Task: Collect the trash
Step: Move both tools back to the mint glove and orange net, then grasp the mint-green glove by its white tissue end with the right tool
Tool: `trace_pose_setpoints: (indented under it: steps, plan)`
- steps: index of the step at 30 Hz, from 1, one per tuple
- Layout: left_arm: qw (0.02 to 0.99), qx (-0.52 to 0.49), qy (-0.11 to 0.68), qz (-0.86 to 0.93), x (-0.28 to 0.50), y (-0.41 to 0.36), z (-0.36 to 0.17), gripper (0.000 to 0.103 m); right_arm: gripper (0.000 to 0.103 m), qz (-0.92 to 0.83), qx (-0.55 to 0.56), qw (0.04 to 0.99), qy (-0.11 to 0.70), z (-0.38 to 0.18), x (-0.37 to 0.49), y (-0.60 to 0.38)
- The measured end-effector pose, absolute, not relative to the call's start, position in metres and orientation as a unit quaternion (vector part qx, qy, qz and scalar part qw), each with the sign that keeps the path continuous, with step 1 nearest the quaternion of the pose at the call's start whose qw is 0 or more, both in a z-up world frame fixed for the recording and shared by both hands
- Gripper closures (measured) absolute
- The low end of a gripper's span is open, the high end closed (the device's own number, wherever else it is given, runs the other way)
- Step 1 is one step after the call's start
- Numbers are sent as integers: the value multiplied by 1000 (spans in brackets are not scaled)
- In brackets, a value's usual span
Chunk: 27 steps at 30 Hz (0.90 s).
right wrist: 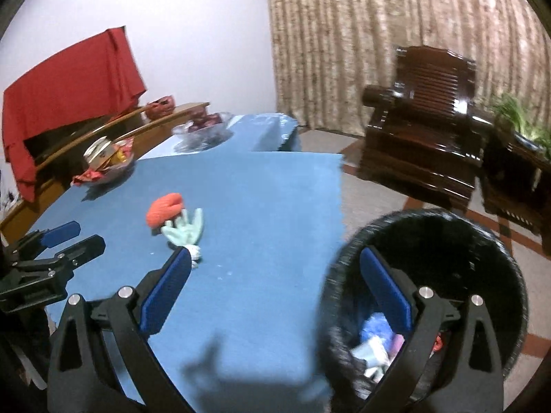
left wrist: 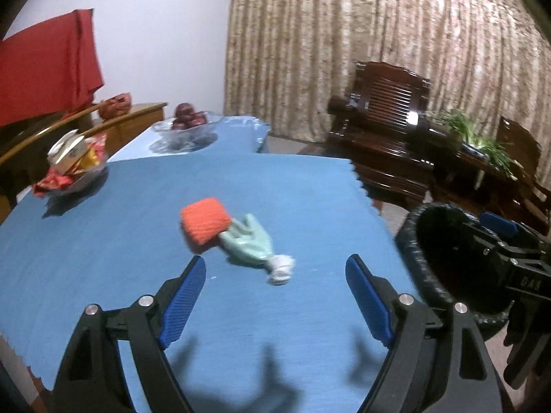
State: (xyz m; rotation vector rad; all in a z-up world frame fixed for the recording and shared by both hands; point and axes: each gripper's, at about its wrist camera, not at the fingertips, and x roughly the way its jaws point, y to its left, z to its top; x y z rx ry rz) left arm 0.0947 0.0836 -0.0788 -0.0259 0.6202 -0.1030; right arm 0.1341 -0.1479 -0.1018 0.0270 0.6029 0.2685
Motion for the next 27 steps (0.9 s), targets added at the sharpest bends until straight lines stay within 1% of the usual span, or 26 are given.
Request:
trace_pose_setpoints:
  steps: [13,22,27]
  plan:
    - [941,-48,336,13,124,156,-124,22,7,205,-31,920,332,-146,194,-54]
    - [937,-47,345,35,147,182,-136,23,7,229,-50,897,375,-192,240,0]
    - [934,-45,352,38,158,192,-142,23,8,230,-59,891,388,-206,261,18]
